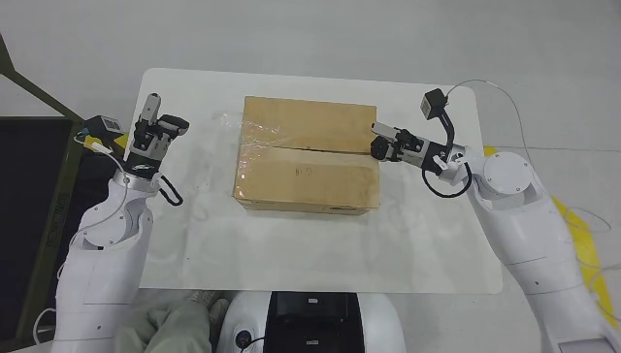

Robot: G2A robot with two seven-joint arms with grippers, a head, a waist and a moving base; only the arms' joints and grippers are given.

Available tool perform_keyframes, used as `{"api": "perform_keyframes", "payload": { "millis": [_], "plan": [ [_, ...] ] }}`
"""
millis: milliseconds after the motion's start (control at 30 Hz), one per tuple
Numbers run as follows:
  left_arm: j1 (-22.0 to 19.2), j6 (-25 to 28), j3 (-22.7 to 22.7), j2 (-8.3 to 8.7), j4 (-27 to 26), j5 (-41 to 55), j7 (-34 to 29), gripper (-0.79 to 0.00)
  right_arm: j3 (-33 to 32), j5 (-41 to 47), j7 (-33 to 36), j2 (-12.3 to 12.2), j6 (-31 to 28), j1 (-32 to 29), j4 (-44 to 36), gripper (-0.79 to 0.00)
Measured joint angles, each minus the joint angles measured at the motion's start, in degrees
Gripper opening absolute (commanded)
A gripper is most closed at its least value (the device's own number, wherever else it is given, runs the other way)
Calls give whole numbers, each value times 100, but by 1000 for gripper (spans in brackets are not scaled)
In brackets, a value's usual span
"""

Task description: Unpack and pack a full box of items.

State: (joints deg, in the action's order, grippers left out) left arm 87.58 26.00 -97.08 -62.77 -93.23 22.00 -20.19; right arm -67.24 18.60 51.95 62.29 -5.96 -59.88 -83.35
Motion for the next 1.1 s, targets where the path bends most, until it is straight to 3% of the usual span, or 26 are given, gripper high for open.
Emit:
{"api": "perform_keyframes", "payload": {
  "millis": [667, 900, 1100],
  "plan": [
    [-5, -6, -5, 0, -4, -2, 5, 0, 0, 0, 0, 0, 0, 0, 0, 0],
    [-278, -391, -296, 31, -130, -87, -19, 0, 0, 0, 0, 0, 0, 0, 0, 0],
    [-543, -599, -324, 39, 110, -50, -186, 0, 0, 0, 0, 0, 0, 0, 0, 0]
  ]
}}
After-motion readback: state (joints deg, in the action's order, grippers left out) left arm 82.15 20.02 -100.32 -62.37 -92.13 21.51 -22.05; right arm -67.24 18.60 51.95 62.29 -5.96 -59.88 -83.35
